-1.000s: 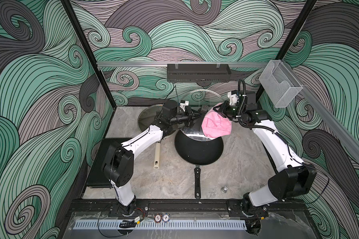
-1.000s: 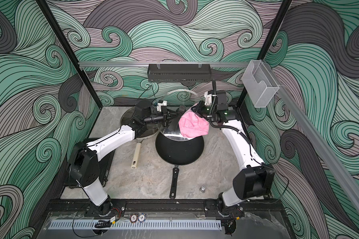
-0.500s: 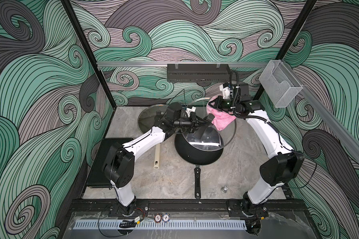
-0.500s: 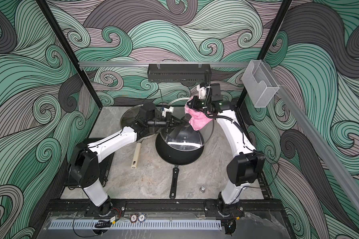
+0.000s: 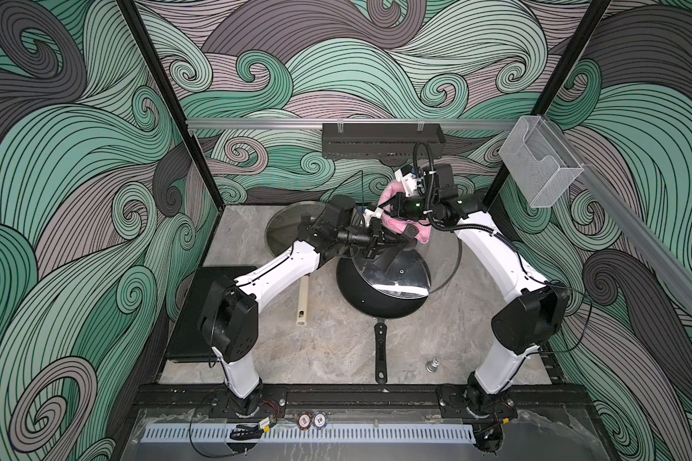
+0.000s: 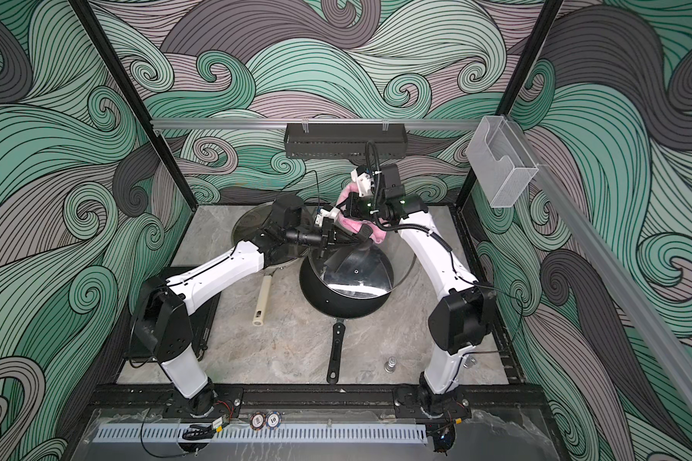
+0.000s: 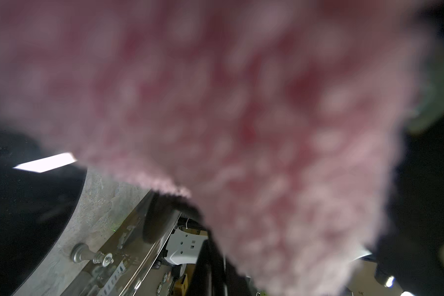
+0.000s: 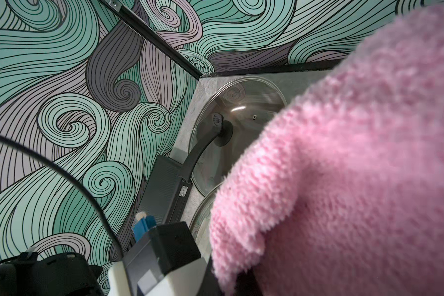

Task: Wipe the pot lid with a cloth
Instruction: Wipe the pot lid.

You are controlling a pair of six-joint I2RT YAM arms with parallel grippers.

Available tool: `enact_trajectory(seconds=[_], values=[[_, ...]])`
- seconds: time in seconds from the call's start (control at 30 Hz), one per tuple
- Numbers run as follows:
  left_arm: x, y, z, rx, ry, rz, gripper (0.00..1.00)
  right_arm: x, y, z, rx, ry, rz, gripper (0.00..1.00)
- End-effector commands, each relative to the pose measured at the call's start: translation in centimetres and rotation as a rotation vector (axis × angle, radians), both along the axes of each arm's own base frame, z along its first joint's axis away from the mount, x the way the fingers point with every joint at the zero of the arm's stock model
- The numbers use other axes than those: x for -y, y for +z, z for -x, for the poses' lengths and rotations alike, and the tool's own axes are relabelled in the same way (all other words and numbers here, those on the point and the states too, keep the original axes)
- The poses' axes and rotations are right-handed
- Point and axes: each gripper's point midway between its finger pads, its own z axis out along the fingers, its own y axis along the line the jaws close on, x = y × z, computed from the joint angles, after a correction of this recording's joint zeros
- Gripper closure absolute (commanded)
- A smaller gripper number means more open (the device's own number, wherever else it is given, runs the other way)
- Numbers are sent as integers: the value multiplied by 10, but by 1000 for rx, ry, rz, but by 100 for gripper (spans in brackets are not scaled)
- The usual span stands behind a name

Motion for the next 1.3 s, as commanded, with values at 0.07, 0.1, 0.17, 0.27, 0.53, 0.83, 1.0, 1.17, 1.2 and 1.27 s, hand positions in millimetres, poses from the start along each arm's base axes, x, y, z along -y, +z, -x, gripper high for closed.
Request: enact_trajectory(seconds=[0.07, 0.1, 0.17, 0.27, 0.53, 0.83, 1.0, 1.17, 1.2, 1.27], values=[[-11, 101, 13, 360, -31, 193, 100, 33, -1, -5, 3, -90, 40, 100], [-14, 102, 11, 360, -23, 193, 100, 39, 0, -6, 6, -102, 42, 100], [-18, 103, 8, 360, -4, 191, 100, 57, 2, -8, 12, -149, 51, 100], [-24, 104, 1, 359, 30, 190, 100, 80, 8, -7, 25, -204, 53, 100], [-42, 122, -22, 375, 178, 265, 100, 119, 12, 18, 47, -314, 74, 100], [-43, 174, -53, 303, 389, 537, 100, 79, 12, 61, 115, -237, -43, 100], [-29, 173, -65, 211, 451, 597, 100, 52, 11, 72, 164, -207, -135, 100], [-23, 165, -72, 153, 573, 641, 100, 24, 6, 78, 158, -163, -178, 100], [-23, 167, -71, 154, 586, 645, 100, 20, 4, 77, 149, -162, -197, 100], [-26, 168, -71, 161, 635, 663, 100, 15, 0, 75, 146, -174, -230, 100]])
